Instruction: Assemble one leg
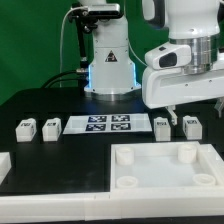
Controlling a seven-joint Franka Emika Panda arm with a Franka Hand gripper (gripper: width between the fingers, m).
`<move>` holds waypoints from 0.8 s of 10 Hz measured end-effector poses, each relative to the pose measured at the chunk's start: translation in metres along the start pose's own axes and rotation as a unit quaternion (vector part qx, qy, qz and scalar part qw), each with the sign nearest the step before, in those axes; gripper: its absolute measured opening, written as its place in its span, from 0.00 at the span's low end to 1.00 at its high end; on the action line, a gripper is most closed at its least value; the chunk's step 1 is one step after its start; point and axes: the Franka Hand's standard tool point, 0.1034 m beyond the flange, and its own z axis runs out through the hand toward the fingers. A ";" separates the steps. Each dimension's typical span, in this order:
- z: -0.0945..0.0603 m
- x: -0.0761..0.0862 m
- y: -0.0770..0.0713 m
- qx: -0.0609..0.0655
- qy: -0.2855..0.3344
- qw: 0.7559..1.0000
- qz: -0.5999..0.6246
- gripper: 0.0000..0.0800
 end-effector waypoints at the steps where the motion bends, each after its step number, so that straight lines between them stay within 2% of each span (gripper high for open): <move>1: 0.001 -0.003 0.001 -0.003 -0.025 1.000 0.001 0.81; 2: -0.001 -0.011 0.000 -0.007 -0.102 0.995 0.009 0.81; 3: -0.002 -0.009 -0.002 -0.002 -0.161 0.987 0.024 0.81; 4: -0.003 -0.011 -0.001 -0.002 -0.227 0.973 0.027 0.81; 6: 0.000 -0.012 -0.003 -0.002 -0.330 0.944 0.031 0.81; 7: 0.003 -0.010 -0.004 0.000 -0.359 0.933 0.029 0.81; 8: 0.001 -0.016 -0.003 0.000 -0.409 0.912 0.027 0.81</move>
Offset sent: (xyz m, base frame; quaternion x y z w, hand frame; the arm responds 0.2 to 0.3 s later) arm -0.0009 0.0009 -0.0004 0.0137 -0.3174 0.0642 0.9460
